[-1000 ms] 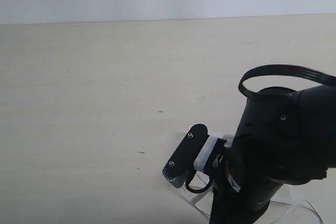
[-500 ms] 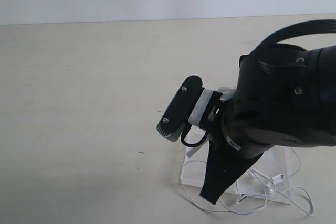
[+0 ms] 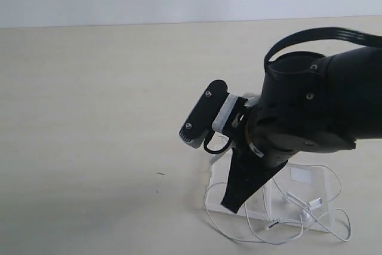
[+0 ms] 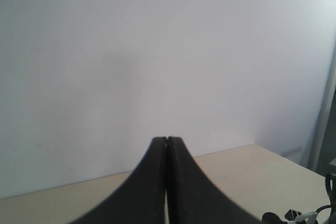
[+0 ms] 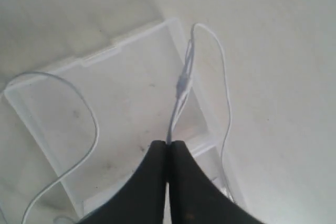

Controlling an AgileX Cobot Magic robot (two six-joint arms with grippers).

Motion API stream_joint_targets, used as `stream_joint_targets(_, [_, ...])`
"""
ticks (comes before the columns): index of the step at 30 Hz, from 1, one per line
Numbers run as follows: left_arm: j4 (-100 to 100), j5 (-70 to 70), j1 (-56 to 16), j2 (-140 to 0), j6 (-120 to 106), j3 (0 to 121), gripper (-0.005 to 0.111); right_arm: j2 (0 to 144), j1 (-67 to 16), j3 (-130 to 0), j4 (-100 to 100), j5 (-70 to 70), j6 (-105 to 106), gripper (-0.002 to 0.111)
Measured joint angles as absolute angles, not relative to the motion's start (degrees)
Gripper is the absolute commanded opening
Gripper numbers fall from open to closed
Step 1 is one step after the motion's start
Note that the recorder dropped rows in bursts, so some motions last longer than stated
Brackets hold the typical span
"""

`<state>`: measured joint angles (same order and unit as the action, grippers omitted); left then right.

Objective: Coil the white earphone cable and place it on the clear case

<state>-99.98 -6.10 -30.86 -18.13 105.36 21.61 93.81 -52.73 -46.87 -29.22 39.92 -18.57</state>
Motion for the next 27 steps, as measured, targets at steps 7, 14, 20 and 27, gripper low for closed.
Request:
stream_joint_targets(7, [-100.0, -6.1, -30.9, -18.1, 105.4, 21.6, 0.000, 97.9, -52.7, -46.9, -27.7, 39.3, -17.5, 0.003])
stream_joint_targets(14, [-100.0, -6.1, -30.9, -18.1, 105.4, 21.6, 0.000, 98.1, -52.7, -46.9, -25.0, 39.3, -17.3, 0.037])
stream_joint_targets(20, [-100.0, -6.1, -30.9, -18.1, 105.4, 21.6, 0.000, 98.1, -52.7, -47.2, -24.3, 40.9, -17.3, 0.047])
stream_joint_targets(27, [-100.0, -6.1, -30.9, -18.1, 105.4, 21.6, 0.000, 96.2, -52.7, -52.0, -23.2, 45.7, -17.0, 0.056])
